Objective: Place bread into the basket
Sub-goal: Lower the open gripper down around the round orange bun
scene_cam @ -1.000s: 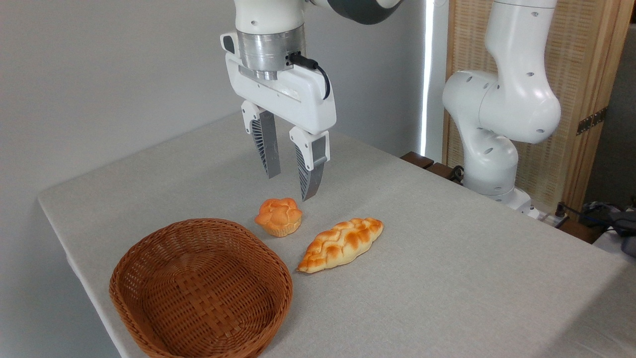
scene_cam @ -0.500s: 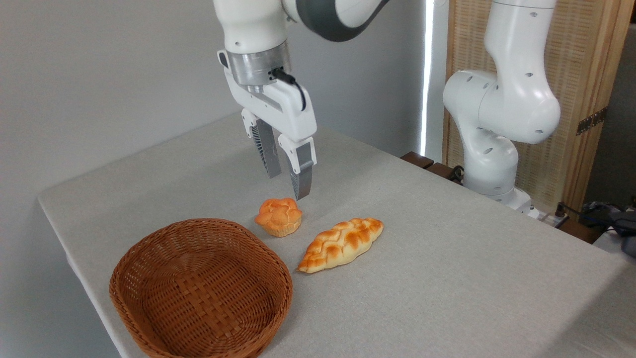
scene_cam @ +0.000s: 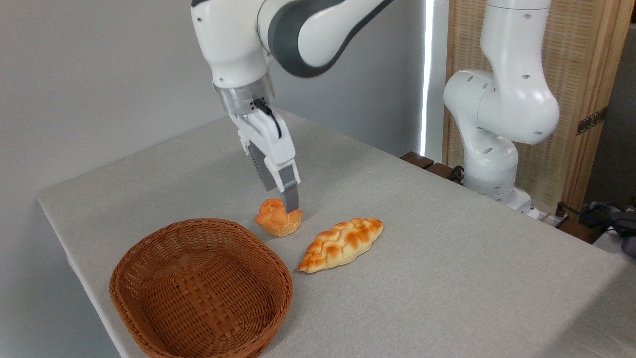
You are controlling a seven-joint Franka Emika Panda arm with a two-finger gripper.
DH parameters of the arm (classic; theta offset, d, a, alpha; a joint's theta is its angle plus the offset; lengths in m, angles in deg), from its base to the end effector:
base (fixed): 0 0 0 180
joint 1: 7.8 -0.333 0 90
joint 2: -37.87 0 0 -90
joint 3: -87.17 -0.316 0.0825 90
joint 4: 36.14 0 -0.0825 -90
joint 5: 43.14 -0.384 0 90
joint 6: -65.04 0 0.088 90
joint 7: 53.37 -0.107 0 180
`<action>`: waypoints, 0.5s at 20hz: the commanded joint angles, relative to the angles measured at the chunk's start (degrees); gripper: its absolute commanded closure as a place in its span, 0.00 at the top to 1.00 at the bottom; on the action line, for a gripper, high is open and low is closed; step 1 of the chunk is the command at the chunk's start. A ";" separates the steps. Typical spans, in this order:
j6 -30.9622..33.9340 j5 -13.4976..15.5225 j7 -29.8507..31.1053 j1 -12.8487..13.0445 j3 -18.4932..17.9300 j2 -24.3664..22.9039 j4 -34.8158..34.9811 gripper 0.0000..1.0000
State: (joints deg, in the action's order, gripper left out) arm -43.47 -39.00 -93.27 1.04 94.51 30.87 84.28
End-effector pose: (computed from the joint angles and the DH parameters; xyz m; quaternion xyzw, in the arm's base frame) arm 0.4853 -0.1480 0.4652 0.8879 -0.4573 -0.0369 0.0343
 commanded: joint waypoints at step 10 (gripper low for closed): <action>-8.99 -0.45 -0.79 2.85 -0.31 0.76 5.79 1.00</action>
State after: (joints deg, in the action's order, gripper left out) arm -50.77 -39.00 -93.28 3.26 94.59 31.90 88.93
